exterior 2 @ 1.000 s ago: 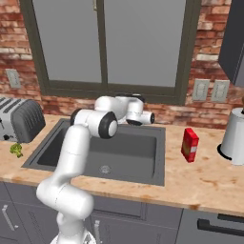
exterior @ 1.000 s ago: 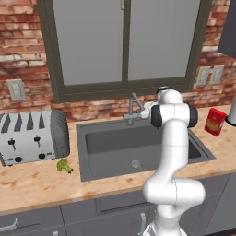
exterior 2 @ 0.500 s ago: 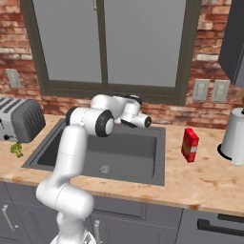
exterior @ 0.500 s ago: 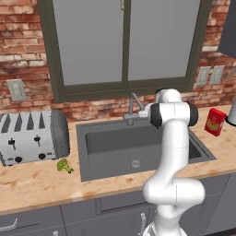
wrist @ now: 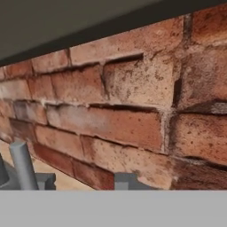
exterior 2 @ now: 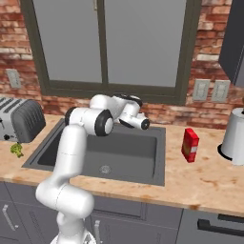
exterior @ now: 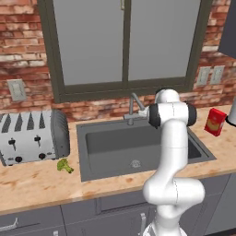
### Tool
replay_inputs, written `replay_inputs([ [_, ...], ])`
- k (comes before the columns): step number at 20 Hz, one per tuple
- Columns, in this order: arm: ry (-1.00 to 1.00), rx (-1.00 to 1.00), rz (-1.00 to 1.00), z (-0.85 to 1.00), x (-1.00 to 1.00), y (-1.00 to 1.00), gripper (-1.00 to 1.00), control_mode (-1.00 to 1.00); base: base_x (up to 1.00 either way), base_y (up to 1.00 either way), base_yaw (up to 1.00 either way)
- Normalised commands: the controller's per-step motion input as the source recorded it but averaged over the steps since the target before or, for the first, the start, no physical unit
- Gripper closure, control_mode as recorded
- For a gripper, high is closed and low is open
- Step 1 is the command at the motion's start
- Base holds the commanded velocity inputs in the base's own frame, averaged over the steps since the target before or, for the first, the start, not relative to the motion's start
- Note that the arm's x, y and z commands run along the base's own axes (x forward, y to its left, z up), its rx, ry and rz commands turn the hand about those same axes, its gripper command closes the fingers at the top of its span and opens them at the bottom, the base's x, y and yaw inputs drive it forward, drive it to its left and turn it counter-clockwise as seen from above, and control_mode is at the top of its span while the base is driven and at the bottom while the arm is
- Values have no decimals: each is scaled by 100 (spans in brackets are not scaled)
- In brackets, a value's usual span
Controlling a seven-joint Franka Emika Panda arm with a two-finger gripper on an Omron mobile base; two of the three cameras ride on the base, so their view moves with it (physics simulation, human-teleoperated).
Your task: Turn on the sink faucet. Then move the broccoli from the counter to the sink. Turn off the sink. Move the vegetable from the sink to the pot next to the stove. Finally move the pot to the front left burner.
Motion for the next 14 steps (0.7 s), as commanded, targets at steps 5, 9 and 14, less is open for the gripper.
replay_inputs([
  [5,0,3,-1,-35,11,-67,100,-100,0,0,0],
  [9,0,3,0,-43,4,-64,100,-100,0,0,0],
  [14,0,2,0,-51,0,-62,100,-100,0,0,0],
])
